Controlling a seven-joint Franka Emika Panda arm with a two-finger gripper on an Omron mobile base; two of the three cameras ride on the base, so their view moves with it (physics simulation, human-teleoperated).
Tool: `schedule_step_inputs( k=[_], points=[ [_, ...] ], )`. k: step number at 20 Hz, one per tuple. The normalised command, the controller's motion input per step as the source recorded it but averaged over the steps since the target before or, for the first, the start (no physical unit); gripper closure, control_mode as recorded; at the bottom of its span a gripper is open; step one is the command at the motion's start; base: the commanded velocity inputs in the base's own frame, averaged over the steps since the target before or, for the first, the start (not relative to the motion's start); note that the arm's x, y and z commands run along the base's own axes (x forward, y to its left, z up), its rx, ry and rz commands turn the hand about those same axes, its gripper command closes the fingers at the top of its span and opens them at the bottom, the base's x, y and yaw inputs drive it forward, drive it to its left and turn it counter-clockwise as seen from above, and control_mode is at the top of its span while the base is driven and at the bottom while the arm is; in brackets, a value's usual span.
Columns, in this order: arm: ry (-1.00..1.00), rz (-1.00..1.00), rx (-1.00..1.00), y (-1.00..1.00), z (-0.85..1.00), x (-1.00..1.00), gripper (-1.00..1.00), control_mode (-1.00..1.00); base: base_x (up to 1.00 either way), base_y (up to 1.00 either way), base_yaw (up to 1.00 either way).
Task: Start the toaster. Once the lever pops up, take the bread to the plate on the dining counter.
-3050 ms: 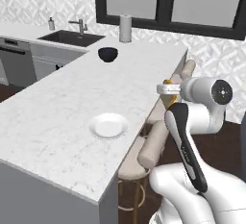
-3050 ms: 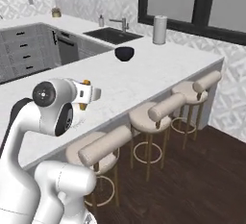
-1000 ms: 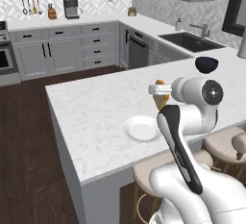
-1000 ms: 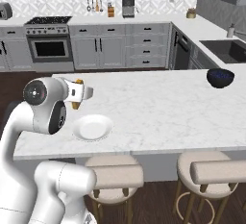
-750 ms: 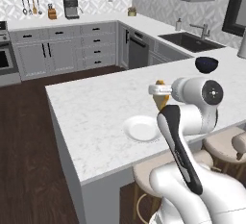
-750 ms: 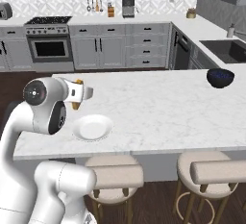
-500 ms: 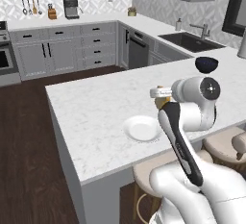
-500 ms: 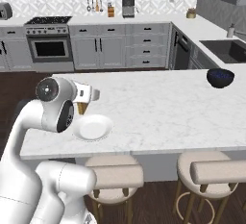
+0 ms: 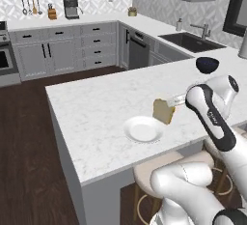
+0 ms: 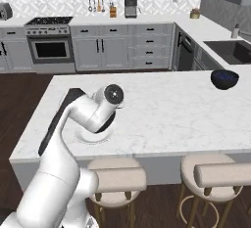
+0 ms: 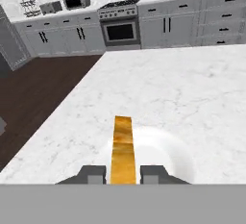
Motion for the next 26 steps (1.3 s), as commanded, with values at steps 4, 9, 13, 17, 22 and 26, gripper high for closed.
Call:
schedule_step_inputs(
  k=[4, 9, 13, 17, 22, 26],
  points=[
    [0.18, 0.32, 0.14, 0.16, -0.65, 0.45, 1.00, -1.00, 0.00, 0.00, 0.00],
    [0.38, 0.16, 0.09, 0.40, -0.54, 0.52, 1.00, -1.00, 0.00, 0.00, 0.00],
    [0.22, 0.14, 0.10, 0.21, -0.46, 0.28, 1.00, -1.00, 0.00, 0.00, 0.00],
    [0.02, 0.13, 0.08, 0.05, -0.55, 0.05, 1.00, -1.00, 0.00, 0.00, 0.00],
    [-0.07, 0.09, 0.02, 0.00, -0.18, 0.10, 1.00, -1.00, 0.00, 0.00, 0.00],
    [-0.18, 0.05, 0.00, 0.00, 0.00, 0.02, 1.00, -1.00, 0.00, 0.00, 0.00]
  ],
)
